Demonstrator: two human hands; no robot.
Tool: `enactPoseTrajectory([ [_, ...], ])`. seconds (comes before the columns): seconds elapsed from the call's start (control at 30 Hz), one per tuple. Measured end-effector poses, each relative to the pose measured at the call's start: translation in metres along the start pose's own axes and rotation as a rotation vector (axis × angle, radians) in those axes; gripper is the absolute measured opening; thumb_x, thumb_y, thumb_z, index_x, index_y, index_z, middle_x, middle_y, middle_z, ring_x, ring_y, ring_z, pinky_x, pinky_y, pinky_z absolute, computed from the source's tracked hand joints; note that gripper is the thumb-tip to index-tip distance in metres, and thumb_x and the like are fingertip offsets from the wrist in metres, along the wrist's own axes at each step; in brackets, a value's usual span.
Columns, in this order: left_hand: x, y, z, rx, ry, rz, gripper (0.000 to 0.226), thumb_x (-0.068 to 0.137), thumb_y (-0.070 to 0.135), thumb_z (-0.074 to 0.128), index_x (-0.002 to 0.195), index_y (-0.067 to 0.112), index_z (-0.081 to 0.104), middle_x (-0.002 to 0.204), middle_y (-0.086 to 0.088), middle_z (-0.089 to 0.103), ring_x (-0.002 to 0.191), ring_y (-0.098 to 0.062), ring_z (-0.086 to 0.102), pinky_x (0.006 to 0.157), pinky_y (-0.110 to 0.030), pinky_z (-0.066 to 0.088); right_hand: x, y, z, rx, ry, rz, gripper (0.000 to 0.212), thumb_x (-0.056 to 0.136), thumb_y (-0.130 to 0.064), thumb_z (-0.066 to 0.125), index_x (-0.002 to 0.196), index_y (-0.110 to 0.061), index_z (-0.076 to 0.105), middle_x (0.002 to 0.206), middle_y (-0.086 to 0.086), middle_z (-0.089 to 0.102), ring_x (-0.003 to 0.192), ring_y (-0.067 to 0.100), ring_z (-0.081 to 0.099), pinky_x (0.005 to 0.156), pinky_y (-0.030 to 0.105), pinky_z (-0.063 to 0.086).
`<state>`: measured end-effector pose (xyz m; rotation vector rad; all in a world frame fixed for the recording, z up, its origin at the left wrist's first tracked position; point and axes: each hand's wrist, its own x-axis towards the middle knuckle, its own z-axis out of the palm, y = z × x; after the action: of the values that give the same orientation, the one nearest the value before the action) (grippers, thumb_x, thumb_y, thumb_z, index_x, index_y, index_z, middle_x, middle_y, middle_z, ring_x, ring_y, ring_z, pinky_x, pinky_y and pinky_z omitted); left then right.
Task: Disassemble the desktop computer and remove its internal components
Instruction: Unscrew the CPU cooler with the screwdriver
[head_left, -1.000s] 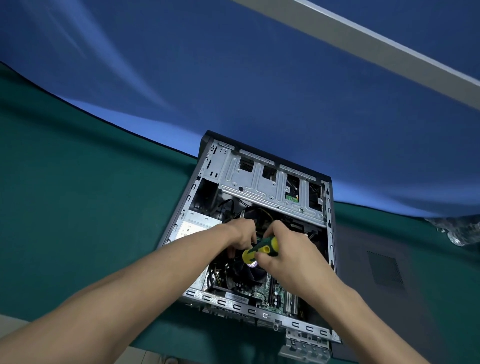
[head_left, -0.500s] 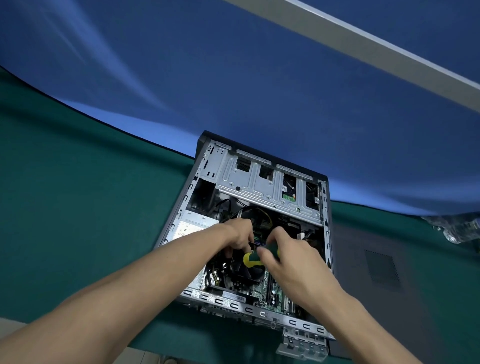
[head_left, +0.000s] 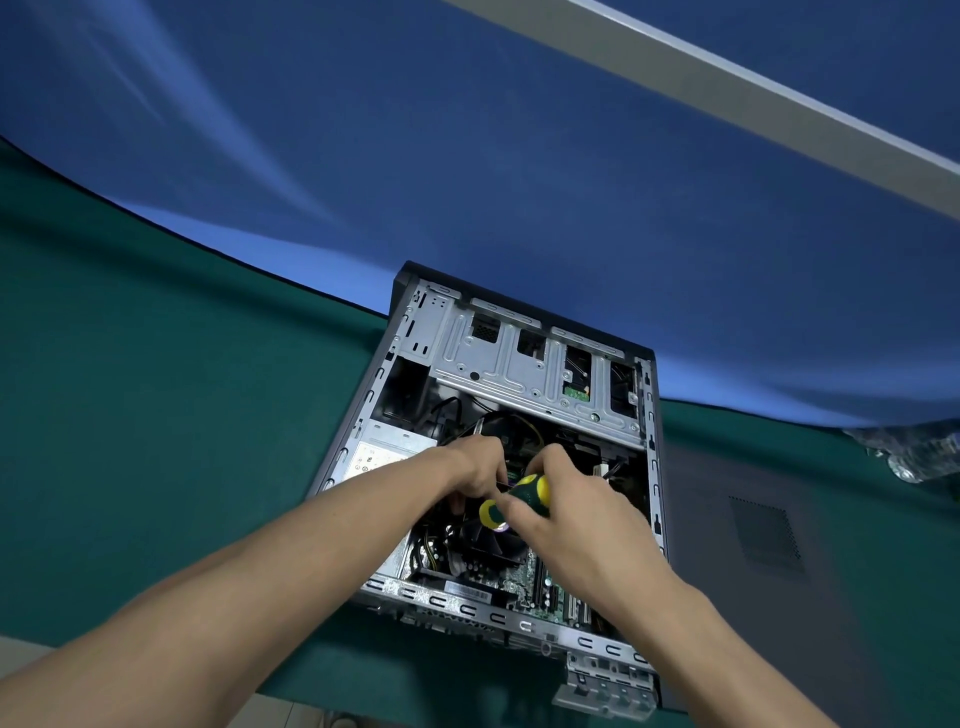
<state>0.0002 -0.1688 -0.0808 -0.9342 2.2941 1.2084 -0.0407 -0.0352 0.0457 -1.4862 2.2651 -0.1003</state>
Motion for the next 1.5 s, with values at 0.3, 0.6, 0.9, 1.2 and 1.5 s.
enactPoseTrajectory([
  [0.3,0.000,0.000,-0.001,-0.031,-0.011,0.002,0.016,0.083,0.004,0.064,0.099,0.002,0.068,0.062,-0.004,0.051,0.050,-0.029,0.058,0.052,-0.035,0.053,0.002,0.005,-0.005,-0.066,-0.013,0.028,0.040,0.090,-0.062,0.042,0.097,-0.023,0.040,0.077,-0.003,0.057,0.073,0.023,0.054,0.061,0.034,0.039],
  [0.6,0.003,-0.002,0.001,-0.025,0.004,-0.006,0.017,0.084,0.005,0.064,0.100,0.006,0.069,0.067,-0.002,0.054,0.047,-0.025,0.056,0.050,-0.032,0.054,0.006,0.012,-0.002,0.068,-0.004,-0.001,0.026,0.092,-0.049,0.044,0.095,-0.024,0.040,0.069,-0.003,0.056,0.063,0.019,0.054,0.053,0.033,0.037],
  [0.9,0.004,-0.002,0.001,-0.026,0.009,-0.010,0.018,0.080,0.000,0.063,0.098,-0.004,0.064,0.057,-0.003,0.053,0.042,-0.023,0.054,0.041,-0.028,0.047,0.003,0.015,0.001,0.056,0.005,-0.143,0.026,0.086,-0.048,0.058,0.097,-0.033,0.040,0.080,-0.012,0.053,0.072,0.007,0.050,0.060,0.024,0.040],
  [1.2,0.004,-0.002,0.001,-0.030,-0.002,-0.011,0.028,0.083,0.007,0.067,0.110,0.001,0.065,0.070,-0.003,0.055,0.055,-0.030,0.058,0.064,-0.041,0.057,0.003,0.013,-0.002,0.039,-0.032,-0.057,0.019,0.087,-0.040,0.052,0.096,-0.033,0.036,0.075,-0.011,0.048,0.063,0.007,0.046,0.052,0.026,0.032],
  [1.5,0.002,-0.002,0.000,-0.039,0.007,-0.025,0.022,0.084,0.005,0.065,0.105,0.000,0.067,0.063,0.000,0.051,0.042,-0.023,0.055,0.046,-0.032,0.052,0.002,0.011,-0.006,-0.003,-0.100,-0.121,0.019,0.091,-0.038,0.051,0.099,-0.031,0.035,0.092,-0.005,0.051,0.071,0.011,0.048,0.060,0.029,0.035],
])
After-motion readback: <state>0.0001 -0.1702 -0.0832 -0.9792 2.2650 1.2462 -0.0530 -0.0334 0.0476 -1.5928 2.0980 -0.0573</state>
